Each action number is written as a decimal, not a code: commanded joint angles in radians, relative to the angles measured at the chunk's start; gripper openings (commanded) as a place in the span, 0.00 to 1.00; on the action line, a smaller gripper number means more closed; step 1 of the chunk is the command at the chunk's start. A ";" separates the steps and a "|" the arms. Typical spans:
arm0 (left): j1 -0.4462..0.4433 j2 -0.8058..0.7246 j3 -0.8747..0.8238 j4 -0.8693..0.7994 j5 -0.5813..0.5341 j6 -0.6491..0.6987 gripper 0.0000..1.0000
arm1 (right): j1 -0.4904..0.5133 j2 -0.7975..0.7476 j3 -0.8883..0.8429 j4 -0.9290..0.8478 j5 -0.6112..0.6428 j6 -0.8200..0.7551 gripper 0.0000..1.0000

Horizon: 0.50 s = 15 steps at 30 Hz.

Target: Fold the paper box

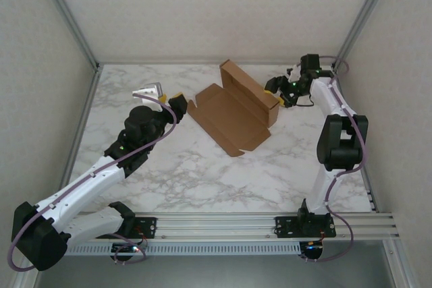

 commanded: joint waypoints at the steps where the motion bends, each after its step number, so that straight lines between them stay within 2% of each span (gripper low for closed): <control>1: 0.009 -0.001 -0.004 0.028 0.022 -0.016 0.67 | 0.007 -0.039 -0.050 0.016 -0.046 0.057 0.64; 9: 0.009 0.001 -0.005 0.023 0.021 -0.018 0.67 | 0.002 -0.046 -0.125 0.018 0.009 0.026 0.58; 15: 0.009 -0.002 -0.008 0.017 0.013 -0.014 0.67 | -0.036 -0.041 -0.174 0.098 -0.027 0.074 0.48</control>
